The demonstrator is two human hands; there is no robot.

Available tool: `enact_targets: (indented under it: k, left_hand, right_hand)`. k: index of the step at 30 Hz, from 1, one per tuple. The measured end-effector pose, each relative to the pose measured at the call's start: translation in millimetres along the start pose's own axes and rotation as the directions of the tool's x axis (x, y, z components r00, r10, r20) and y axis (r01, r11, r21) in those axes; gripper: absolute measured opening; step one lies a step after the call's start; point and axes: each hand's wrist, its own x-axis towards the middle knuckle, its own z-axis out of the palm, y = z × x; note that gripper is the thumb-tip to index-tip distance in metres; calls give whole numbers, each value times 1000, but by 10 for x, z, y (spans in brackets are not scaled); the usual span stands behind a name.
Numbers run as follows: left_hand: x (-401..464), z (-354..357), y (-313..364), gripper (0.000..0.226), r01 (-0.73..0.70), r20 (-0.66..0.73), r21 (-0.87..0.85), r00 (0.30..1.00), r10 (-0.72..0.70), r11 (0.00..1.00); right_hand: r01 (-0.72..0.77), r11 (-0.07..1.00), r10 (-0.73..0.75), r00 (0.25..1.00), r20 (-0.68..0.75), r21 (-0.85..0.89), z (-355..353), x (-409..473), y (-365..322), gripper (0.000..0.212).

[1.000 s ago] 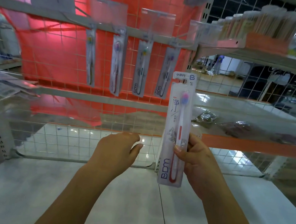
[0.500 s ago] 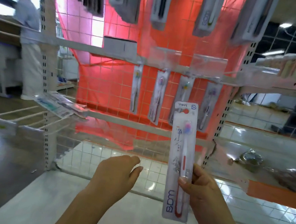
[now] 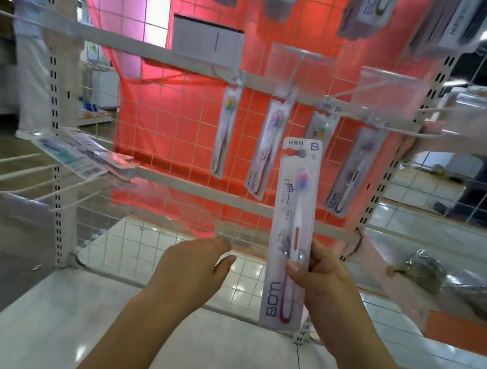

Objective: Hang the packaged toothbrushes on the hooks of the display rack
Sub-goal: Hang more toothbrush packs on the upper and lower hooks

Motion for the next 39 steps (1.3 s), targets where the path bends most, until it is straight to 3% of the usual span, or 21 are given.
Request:
enact_targets:
  k: [3, 9, 13, 25, 32, 39]
  left_hand:
    - [90, 18, -81, 34, -7, -14, -23, 1000, 6, 1000]
    - [321, 2, -215, 34, -51, -56, 23, 997, 52, 998]
    - [519, -86, -304, 31, -124, -72, 95, 989, 131, 988]
    - [553, 80, -655, 29, -79, -70, 14, 994, 79, 997]
    - [629, 36, -725, 35, -26, -5, 141, 1000, 27, 990]
    - [619, -26, -775, 34, 16, 38, 176, 999, -24, 984]
  right_hand:
    - [43, 999, -43, 999, -9, 1, 23, 123, 7, 40]
    - [247, 968, -240, 959, -148, 31, 162, 474, -176, 67]
    - [367, 929, -362, 927, -99, 36, 389, 714, -305, 68]
    - [354, 910, -372, 927, -49, -217, 434, 1014, -66, 76]
    - [197, 870, -288, 947, -143, -452, 490, 1419, -207, 70]
    - [57, 834, -192, 962, -192, -549, 539, 1709, -207, 72]
